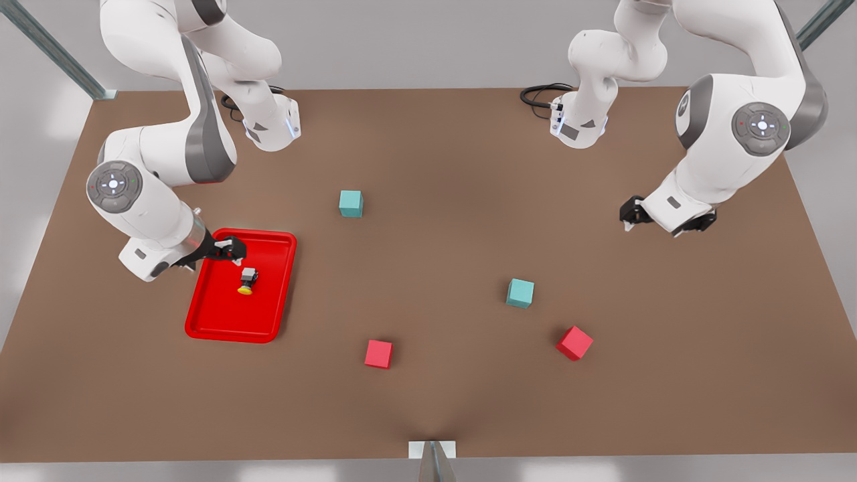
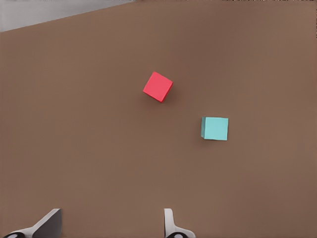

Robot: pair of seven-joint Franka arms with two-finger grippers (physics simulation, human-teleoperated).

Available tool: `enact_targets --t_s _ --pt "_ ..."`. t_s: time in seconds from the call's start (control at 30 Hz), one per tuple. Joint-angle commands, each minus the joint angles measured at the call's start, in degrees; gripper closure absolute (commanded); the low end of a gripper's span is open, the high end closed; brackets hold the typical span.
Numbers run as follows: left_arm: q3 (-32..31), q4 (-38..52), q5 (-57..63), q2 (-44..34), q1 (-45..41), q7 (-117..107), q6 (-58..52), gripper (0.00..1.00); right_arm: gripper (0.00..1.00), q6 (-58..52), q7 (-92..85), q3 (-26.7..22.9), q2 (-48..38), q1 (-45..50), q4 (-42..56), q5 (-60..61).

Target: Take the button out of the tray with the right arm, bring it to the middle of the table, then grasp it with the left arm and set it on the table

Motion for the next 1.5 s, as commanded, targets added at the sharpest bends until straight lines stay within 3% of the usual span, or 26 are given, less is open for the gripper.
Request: enact_targets --t_s 0.0,0.13,0.33,0.47,0.53,0.63,0.7,0.9,1.13,1.47 --pt "-0.1 0.0 0.1 -0.1 -0.2 0.4 1.7 0.00 0.00 -1.0 3.9 0.0 0.0 -0.4 0.0 0.3" --pt "-0.5 0.0 0.1 0.0 0.0 0.4 1.7 0.00 0.00 -1.0 4.9 0.1 0.5 -0.3 0.7 1.9" --pt "-0.9 0.0 0.1 0.3 0.0 0.4 1.5 0.00 0.00 -0.3 4.2 0.2 8.3 -2.2 -0.2 1.0" --pt "-1.4 0.0 0.1 0.5 0.0 0.4 1.5 0.00 0.00 3.3 7.1 0.1 9.6 -4.7 -7.0 1.0" --pt "-1.4 -0.1 0.1 0.7 0.0 0.4 1.5 0.00 0.00 16.3 7.5 0.4 9.3 -7.8 -17.9 1.2" --pt "-1.5 -0.1 0.1 1.0 0.1 0.4 1.5 0.00 0.00 18.0 9.6 0.4 9.5 -9.2 -20.3 1.3" --pt "-1.5 -0.1 0.1 1.0 0.3 0.4 1.5 0.00 0.00 30.6 10.5 0.4 8.1 -9.4 -30.3 1.7" --pt "-1.7 -0.1 0.1 1.2 0.4 0.4 1.5 0.00 0.00 51.5 11.5 0.4 7.6 -11.6 -42.5 1.7" --pt "-1.8 -0.1 0.1 1.6 0.4 0.4 1.6 0.00 0.00 60.0 10.7 0.4 7.5 -13.1 -49.6 1.3" --pt "-1.8 -0.1 0.1 2.0 0.4 0.4 1.6 0.00 0.00 62.1 10.6 0.4 8.3 -13.8 -48.9 1.2"
